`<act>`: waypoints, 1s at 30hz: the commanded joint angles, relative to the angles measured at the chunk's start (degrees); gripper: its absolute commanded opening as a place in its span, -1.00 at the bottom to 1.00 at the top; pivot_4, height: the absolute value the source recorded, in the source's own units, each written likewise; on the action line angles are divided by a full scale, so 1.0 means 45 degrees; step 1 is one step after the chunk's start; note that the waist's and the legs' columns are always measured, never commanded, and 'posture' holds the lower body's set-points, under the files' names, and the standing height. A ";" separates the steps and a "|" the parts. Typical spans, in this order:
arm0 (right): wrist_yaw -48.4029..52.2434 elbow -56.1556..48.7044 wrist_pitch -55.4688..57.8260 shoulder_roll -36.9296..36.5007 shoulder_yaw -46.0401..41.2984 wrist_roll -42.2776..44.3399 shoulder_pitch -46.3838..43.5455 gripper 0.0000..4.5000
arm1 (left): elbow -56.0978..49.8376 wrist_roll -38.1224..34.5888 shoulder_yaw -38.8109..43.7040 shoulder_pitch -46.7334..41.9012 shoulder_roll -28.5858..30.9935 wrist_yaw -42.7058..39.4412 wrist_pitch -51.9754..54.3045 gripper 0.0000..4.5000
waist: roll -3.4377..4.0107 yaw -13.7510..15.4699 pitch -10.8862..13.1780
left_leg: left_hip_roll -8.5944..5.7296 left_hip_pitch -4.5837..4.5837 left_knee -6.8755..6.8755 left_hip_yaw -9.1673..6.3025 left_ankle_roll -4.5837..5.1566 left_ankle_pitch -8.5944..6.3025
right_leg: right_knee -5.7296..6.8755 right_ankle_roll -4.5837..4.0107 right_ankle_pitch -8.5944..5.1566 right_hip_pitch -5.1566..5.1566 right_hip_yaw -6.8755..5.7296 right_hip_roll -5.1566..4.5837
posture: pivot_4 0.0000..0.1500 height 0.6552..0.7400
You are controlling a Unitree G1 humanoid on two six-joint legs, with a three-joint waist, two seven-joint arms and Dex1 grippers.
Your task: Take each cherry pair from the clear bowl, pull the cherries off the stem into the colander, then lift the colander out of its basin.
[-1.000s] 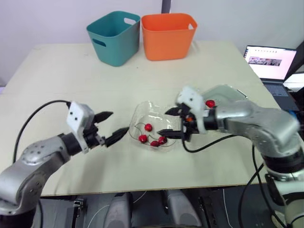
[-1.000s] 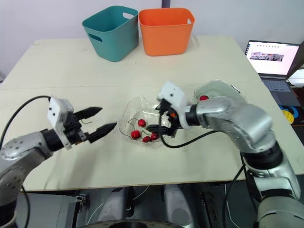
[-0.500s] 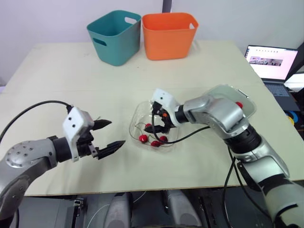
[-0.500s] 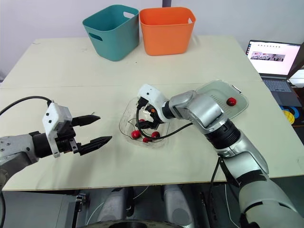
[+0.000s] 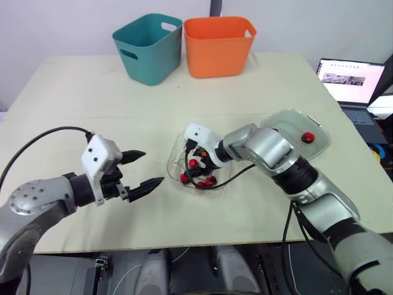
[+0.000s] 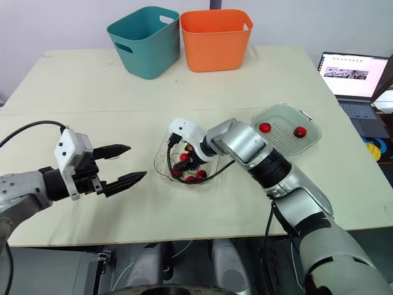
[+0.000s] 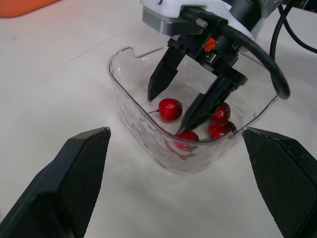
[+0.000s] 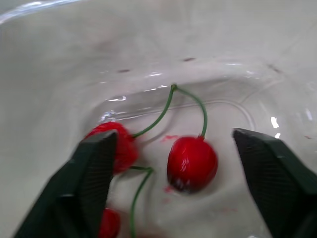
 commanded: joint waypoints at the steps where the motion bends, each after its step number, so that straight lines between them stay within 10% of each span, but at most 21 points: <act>1: 0.0186 -0.0017 -0.0185 0.0150 0.0104 -0.0353 -0.0180 0.12 | -0.0208 -0.0066 0.0104 -0.0276 0.0004 0.0131 -0.0151 1.00 | 0.0000 -0.0003 0.0000 | 0.0000 0.0000 0.0000 0.0001 0.0000 0.0000 | 0.0000 0.0000 0.0000 -0.0001 0.0000 0.0000 | 1.00 1.00; 7: 0.0295 0.0008 -0.0202 0.0269 0.0083 -0.0654 -0.0109 -0.66 | -0.0081 0.0024 -0.0003 -0.0465 0.0007 0.0151 -0.0184 1.00 | 0.0000 -0.0008 0.0000 | 0.0001 0.0001 -0.0003 0.0001 0.0000 0.0000 | 0.0002 0.0001 0.0001 -0.0002 0.0001 0.0002 | 1.00 1.00; 30: 0.0068 -0.6093 -0.0656 -0.1963 -0.5046 0.0674 0.1500 -0.67 | 0.3139 -0.1559 -0.0078 -0.4479 -0.0352 -0.0690 0.0067 1.00 | 0.0000 0.0007 0.0000 | -0.0003 -0.0003 0.0005 -0.0010 0.0000 0.0000 | 0.0001 0.0005 -0.0001 0.0005 -0.0007 0.0002 | 1.00 1.00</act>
